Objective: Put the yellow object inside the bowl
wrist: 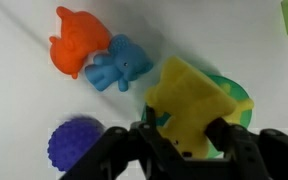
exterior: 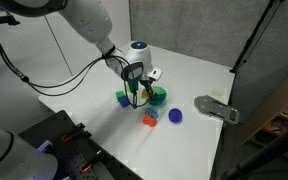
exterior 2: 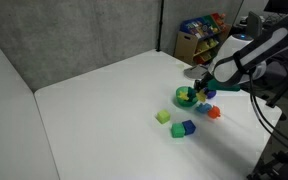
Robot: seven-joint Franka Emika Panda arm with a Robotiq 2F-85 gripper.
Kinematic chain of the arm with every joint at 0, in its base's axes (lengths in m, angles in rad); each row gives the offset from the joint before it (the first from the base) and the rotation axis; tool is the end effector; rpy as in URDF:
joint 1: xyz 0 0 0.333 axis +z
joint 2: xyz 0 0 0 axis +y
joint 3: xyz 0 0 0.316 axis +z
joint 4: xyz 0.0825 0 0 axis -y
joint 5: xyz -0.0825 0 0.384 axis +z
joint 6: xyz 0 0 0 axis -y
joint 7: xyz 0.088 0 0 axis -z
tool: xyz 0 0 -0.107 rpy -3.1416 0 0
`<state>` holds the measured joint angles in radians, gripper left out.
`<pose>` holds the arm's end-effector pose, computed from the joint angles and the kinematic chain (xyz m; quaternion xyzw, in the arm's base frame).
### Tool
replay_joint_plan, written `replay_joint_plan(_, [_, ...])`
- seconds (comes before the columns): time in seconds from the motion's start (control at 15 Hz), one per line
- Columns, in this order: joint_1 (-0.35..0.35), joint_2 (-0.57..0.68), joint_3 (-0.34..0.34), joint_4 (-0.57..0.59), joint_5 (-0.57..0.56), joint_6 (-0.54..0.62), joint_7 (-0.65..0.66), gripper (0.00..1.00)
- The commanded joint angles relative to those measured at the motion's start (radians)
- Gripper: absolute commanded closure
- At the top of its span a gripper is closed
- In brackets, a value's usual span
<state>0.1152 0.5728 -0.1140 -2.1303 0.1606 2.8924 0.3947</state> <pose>0.5850 -0.0092 0.1550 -0.9616 0.2564 -0.0966 0.0167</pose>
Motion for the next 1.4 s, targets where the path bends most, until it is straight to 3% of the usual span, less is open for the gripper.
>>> replay_joint_plan(0.0, [0.019,0.055,-0.028,0.093,-0.025,-0.038,0.006,0.74])
replay_joint_plan(0.4, [0.031,0.167,-0.039,0.22,-0.034,-0.061,0.004,0.74])
replay_joint_plan(0.47, [0.028,0.179,-0.036,0.234,-0.032,-0.067,-0.001,0.24])
replay_joint_plan(0.6, [0.038,0.196,-0.046,0.251,-0.035,-0.066,0.002,0.17])
replay_joint_plan(0.73, [0.043,0.193,-0.054,0.252,-0.036,-0.063,0.002,0.0])
replay_joint_plan(1.33, [0.003,0.063,0.003,0.158,-0.026,-0.067,-0.083,0.0])
